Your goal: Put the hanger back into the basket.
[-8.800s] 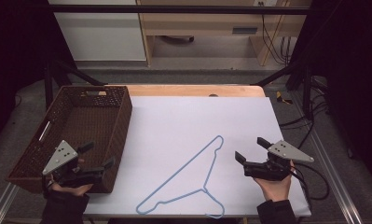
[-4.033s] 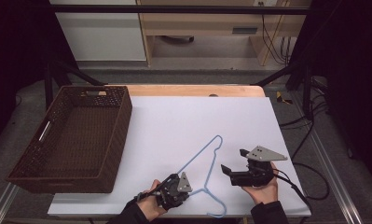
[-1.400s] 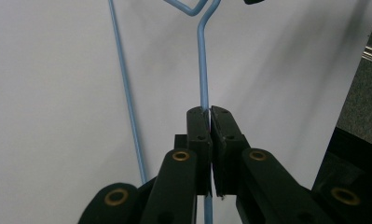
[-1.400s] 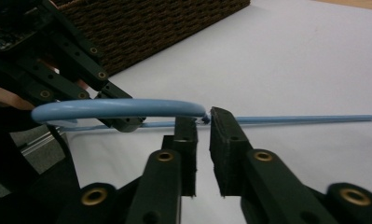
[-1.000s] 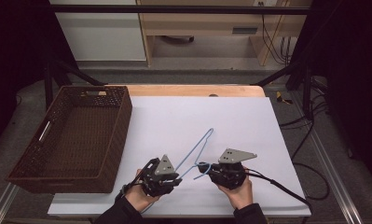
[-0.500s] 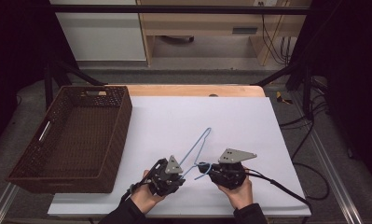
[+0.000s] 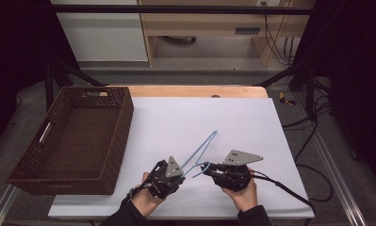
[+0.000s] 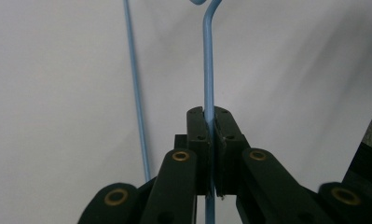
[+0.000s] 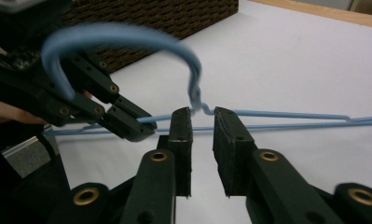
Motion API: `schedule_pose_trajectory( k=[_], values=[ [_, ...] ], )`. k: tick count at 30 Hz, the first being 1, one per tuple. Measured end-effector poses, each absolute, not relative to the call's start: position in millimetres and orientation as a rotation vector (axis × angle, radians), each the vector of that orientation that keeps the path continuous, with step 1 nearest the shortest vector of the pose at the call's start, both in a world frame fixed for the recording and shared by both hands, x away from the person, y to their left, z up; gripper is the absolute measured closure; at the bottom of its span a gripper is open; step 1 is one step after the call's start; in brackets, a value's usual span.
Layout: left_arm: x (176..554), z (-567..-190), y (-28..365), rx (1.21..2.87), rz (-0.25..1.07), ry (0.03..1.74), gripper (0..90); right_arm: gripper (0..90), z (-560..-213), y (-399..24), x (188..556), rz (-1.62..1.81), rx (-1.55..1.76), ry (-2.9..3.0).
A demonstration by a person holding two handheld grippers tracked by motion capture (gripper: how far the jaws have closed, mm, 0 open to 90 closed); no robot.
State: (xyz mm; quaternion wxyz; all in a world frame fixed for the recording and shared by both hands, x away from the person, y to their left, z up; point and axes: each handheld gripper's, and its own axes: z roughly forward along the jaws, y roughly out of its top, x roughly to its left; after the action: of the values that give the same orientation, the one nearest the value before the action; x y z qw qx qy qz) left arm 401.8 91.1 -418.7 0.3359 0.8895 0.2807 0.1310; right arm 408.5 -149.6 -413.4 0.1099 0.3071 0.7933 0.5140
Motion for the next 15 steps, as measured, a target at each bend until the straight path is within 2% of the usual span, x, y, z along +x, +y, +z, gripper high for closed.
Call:
schedule_pose_trajectory(
  k=[7,15],
  values=[
    [401,-403,104,2.266,0.325,0.719,87.1,67.5,-409,-166,407,1.522,0.915,2.290],
    [401,-386,119,2.230,0.310,0.670,87.1,43.9,-403,-197,406,1.533,0.972,2.185]
  ],
)
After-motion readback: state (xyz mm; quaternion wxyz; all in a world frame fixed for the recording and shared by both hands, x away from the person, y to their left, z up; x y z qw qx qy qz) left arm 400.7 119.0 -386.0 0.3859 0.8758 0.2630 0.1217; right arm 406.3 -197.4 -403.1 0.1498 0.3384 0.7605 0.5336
